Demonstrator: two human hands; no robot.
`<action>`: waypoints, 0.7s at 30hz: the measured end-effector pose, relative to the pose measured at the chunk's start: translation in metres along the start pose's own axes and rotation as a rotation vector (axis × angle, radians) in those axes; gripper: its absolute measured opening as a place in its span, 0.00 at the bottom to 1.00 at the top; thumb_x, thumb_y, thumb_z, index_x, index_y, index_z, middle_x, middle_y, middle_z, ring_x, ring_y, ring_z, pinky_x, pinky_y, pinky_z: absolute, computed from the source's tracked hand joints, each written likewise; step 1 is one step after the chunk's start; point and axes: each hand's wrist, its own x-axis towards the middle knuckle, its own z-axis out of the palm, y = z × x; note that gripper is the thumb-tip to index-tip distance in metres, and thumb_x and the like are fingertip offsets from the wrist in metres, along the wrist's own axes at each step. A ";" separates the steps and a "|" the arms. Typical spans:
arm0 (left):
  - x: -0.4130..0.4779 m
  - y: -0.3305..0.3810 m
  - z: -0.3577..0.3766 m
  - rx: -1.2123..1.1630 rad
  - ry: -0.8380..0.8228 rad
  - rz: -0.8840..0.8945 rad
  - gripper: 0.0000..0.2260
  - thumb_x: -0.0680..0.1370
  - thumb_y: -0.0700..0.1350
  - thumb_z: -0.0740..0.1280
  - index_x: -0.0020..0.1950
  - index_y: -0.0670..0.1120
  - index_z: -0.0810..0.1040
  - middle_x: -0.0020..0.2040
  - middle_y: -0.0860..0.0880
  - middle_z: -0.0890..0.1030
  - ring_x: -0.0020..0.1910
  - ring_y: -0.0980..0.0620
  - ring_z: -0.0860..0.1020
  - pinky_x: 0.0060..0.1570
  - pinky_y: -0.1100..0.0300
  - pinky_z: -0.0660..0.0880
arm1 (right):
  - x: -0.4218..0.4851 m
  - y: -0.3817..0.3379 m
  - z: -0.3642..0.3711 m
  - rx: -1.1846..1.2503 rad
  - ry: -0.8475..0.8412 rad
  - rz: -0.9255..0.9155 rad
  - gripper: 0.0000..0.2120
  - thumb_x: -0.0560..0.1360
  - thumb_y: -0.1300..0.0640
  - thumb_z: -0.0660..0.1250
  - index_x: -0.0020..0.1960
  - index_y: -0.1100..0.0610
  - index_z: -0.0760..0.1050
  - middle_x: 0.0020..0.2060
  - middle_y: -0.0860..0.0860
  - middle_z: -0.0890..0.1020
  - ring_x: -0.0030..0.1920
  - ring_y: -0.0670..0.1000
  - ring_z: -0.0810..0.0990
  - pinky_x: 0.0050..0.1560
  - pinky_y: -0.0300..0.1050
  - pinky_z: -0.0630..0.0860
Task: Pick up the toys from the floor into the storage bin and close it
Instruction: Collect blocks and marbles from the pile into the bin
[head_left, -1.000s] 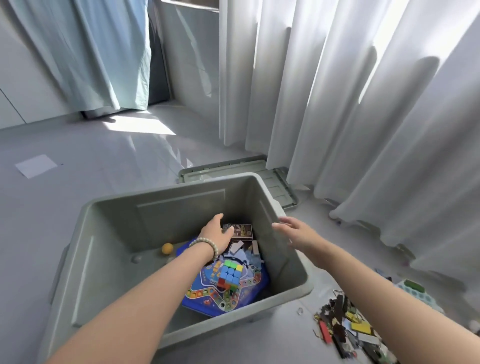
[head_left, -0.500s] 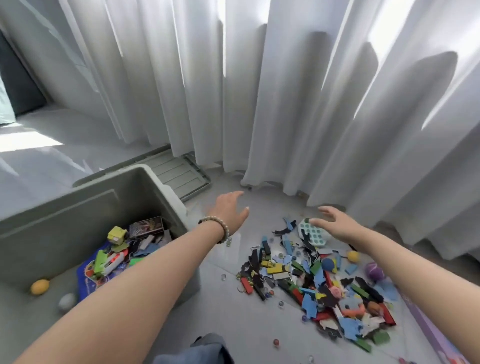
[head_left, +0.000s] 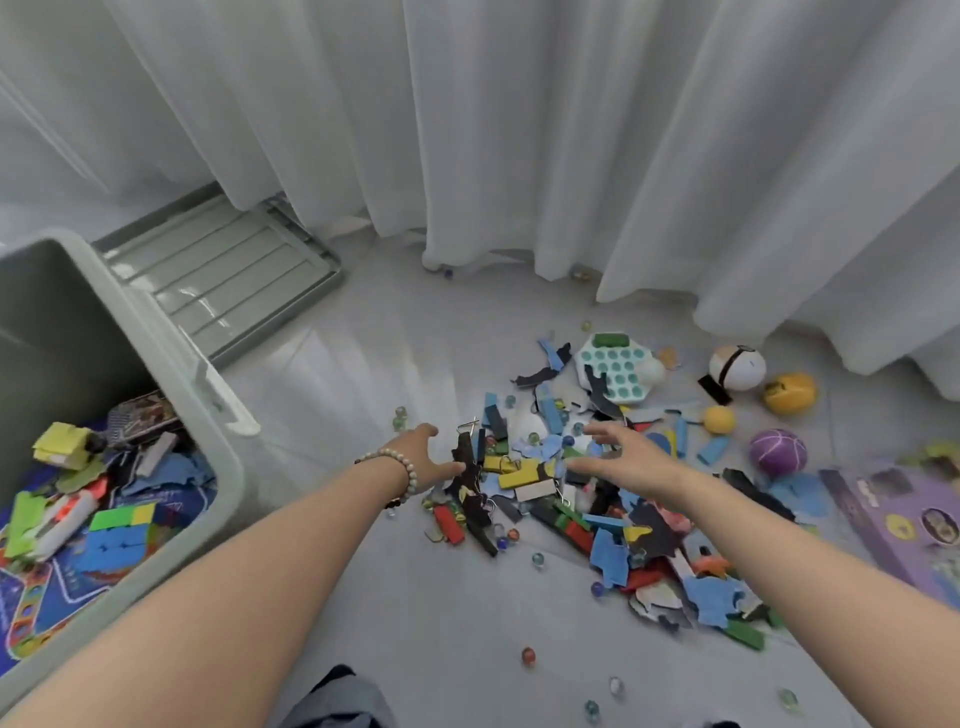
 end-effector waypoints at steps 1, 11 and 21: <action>0.007 -0.004 0.007 -0.016 -0.012 0.000 0.32 0.74 0.57 0.67 0.73 0.47 0.60 0.71 0.44 0.67 0.68 0.45 0.69 0.66 0.52 0.67 | 0.009 0.004 0.008 0.006 -0.010 -0.011 0.30 0.71 0.48 0.72 0.69 0.51 0.65 0.70 0.52 0.66 0.69 0.53 0.67 0.66 0.49 0.68; 0.038 -0.012 0.054 -0.099 0.093 0.052 0.42 0.58 0.60 0.78 0.65 0.50 0.62 0.61 0.48 0.71 0.59 0.48 0.72 0.58 0.50 0.74 | 0.051 0.024 0.053 0.043 0.024 -0.087 0.26 0.70 0.51 0.73 0.65 0.49 0.68 0.66 0.50 0.70 0.61 0.49 0.71 0.58 0.42 0.68; 0.047 -0.021 0.074 -0.200 0.178 0.095 0.40 0.59 0.59 0.79 0.62 0.51 0.61 0.53 0.50 0.70 0.52 0.50 0.72 0.54 0.51 0.75 | 0.057 0.037 0.060 0.015 0.071 -0.117 0.28 0.70 0.52 0.73 0.67 0.50 0.68 0.65 0.48 0.70 0.60 0.47 0.70 0.57 0.40 0.66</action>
